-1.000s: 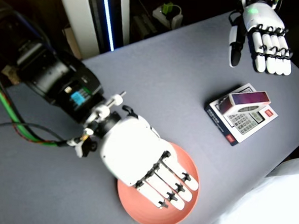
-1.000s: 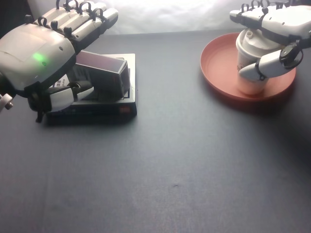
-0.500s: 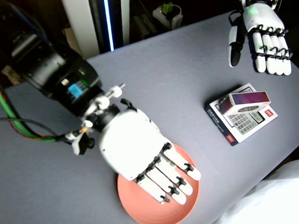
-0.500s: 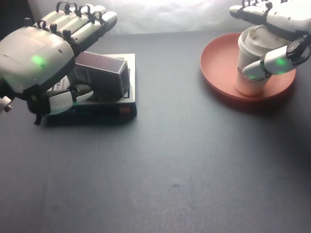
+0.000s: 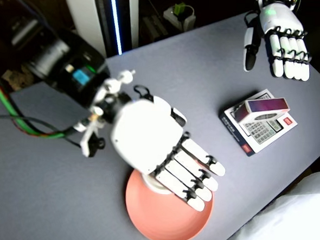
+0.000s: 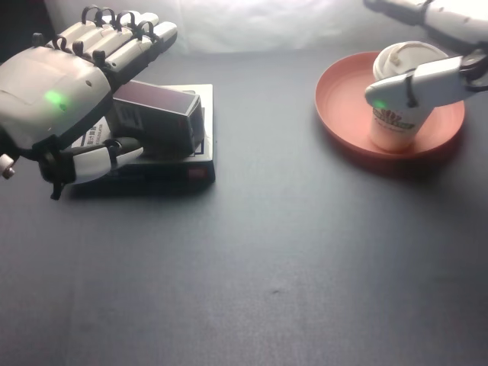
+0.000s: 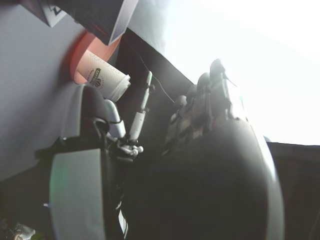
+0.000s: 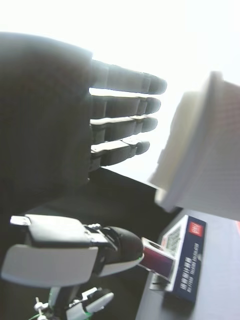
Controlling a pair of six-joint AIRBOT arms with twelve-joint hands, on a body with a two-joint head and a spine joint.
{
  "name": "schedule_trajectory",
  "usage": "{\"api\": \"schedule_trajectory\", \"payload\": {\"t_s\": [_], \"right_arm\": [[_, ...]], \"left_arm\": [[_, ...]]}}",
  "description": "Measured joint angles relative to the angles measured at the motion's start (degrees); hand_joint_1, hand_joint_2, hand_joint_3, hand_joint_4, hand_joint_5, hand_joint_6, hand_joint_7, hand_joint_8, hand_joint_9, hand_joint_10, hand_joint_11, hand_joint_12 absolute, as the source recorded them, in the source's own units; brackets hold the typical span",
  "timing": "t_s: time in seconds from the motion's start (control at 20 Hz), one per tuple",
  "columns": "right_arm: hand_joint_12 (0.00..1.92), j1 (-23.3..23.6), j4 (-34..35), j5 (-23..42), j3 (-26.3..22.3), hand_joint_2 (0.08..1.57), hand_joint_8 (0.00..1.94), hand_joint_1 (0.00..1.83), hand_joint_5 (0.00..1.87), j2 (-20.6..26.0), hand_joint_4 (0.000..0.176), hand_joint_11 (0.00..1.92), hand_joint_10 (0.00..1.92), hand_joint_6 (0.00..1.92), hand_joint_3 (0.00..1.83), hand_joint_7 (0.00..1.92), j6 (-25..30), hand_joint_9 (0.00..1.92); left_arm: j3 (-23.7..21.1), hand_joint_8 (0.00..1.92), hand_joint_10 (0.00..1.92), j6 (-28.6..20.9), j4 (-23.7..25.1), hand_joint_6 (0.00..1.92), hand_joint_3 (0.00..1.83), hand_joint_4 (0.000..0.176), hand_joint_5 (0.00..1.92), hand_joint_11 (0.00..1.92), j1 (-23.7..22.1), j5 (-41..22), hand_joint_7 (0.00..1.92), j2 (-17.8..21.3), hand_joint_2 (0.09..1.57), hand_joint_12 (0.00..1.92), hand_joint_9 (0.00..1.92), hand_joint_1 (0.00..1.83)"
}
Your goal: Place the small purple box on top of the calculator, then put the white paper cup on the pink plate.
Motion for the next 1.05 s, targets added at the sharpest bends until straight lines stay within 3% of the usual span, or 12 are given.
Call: {"api": "schedule_trajectory", "payload": {"t_s": [0.05, 0.1, 0.2, 0.25, 0.35, 0.5, 0.55, 0.65, 0.8, 0.9, 1.0, 1.05], "right_arm": [[0.00, 0.00, -0.74, 0.61, -1.31, 0.98, 0.00, 0.32, 0.00, 1.14, 0.059, 0.00, 0.00, 0.00, 0.01, 0.00, -0.02, 0.00], [0.00, -0.04, -2.49, 2.05, -4.15, 0.98, 0.00, 0.32, 0.00, 3.37, 0.088, 0.00, 0.00, 0.00, 0.01, 0.00, -0.13, 0.00], [0.00, -0.92, -6.10, 6.01, -8.68, 1.12, 0.00, 0.19, 0.00, 7.10, 0.044, 0.00, 0.00, 0.00, 0.07, 0.00, 0.52, 0.00], [0.01, -2.12, -7.34, 9.31, -11.52, 1.12, 0.00, 0.14, 0.00, 9.57, 0.051, 0.02, 0.00, 0.00, 0.07, 0.00, 1.07, 0.00], [0.01, -5.01, -9.31, 14.91, -16.06, 1.16, 0.00, 0.14, 0.00, 13.79, 0.011, 0.01, 0.00, 0.00, 0.08, 0.00, 1.09, 0.00], [0.00, -10.27, -11.61, 24.83, -22.53, 1.29, 0.00, 0.33, 0.00, 19.67, 0.000, 0.00, 0.00, 0.00, 0.06, 0.00, 1.14, 0.00], [0.00, -11.98, -11.89, 27.78, -24.09, 1.31, 0.00, 0.39, 0.00, 20.92, 0.031, 0.00, 0.00, 0.00, 0.06, 0.00, 1.14, 0.00], [0.00, -16.83, -12.46, 35.01, -27.06, 1.27, 0.00, 0.33, 0.00, 23.17, 0.067, 0.00, 0.00, 0.00, 0.02, 0.00, 1.14, 0.00], [0.00, -24.96, -12.52, 45.86, -30.49, 1.19, 0.00, 0.29, 0.00, 25.77, 0.062, 0.00, 0.00, 0.00, 0.00, 0.00, 2.19, 0.00], [0.00, -29.57, -11.96, 53.05, -31.45, 1.22, 0.00, 0.29, 0.00, 26.69, 0.014, 0.00, 0.00, 0.00, 0.00, 0.00, 3.72, 0.00], [0.02, -34.82, -9.18, 60.83, -32.00, 1.21, 0.00, 0.31, 0.00, 26.71, 0.008, 0.04, 0.00, 0.00, 0.00, 0.00, 5.05, 0.00], [0.32, -37.51, -7.54, 63.78, -32.30, 1.21, 0.00, 0.20, 0.00, 26.88, 0.000, 0.01, 0.00, 0.00, 0.00, 0.00, 5.92, 0.00]], "left_arm": [[-0.26, 0.00, 0.00, 0.00, -0.17, 0.00, 0.01, 0.000, 0.00, 0.00, 0.13, -0.22, 0.00, 0.02, 1.15, 0.12, 0.00, 1.09], [-0.63, 0.00, 0.00, -0.15, 0.00, 0.00, 0.01, 0.000, 0.01, 0.00, 0.37, -0.66, 0.00, 0.02, 1.20, 0.02, 0.00, 0.99], [-1.09, 0.00, 0.00, -0.20, 0.61, 0.00, 0.04, 0.000, 0.02, 0.01, 1.01, -1.31, 0.00, 0.33, 1.28, 0.00, 0.00, 0.80], [-1.73, 0.00, 0.00, -0.26, 0.35, 0.00, 0.03, 0.000, 0.02, 0.00, 1.27, -1.66, 0.00, 0.83, 1.33, 0.25, 0.00, 0.69], [-2.12, 0.00, 0.00, -0.28, -0.02, 0.00, 0.01, 0.000, 0.00, 0.00, 1.88, -3.28, 0.00, 1.44, 1.42, 0.62, 0.00, 0.51], [-2.82, 0.00, 0.00, -1.42, 0.63, 0.00, 0.00, 0.000, 0.00, 0.00, 2.45, -6.45, 0.00, 1.77, 1.48, 0.33, 0.00, 0.20], [-3.06, 0.00, 0.00, -1.73, 1.22, 0.00, 0.00, 0.000, 0.00, 0.00, 2.45, -7.34, 0.00, 1.77, 1.47, 0.10, 0.00, 0.14], [-3.50, 0.00, 0.00, -2.01, 1.97, 0.00, 0.00, 0.000, 0.00, 0.00, 2.93, -9.73, 0.00, 1.79, 1.46, 0.04, 0.00, 0.10], [-4.76, 0.00, 0.00, -3.30, 1.79, 0.00, 0.01, 0.000, 0.00, 0.00, 5.14, -13.05, 0.00, 2.64, 1.49, 0.00, 0.00, 0.16], [-5.53, 0.00, 0.00, -3.43, 1.51, 0.00, 0.02, 0.000, 0.00, 0.00, 5.51, -15.65, 0.00, 3.32, 1.54, 0.00, 0.00, 0.26], [-6.47, 0.00, 0.00, -3.43, 1.46, 0.00, 0.01, 0.000, 0.00, 0.00, 6.69, -18.91, 0.00, 4.59, 1.54, 0.00, 0.00, 0.32], [-6.84, 0.00, 0.00, -3.63, 1.31, 0.00, 0.00, 0.000, 0.00, 0.00, 7.54, -20.24, 0.00, 5.01, 1.50, 0.00, 0.00, 0.22]]}}
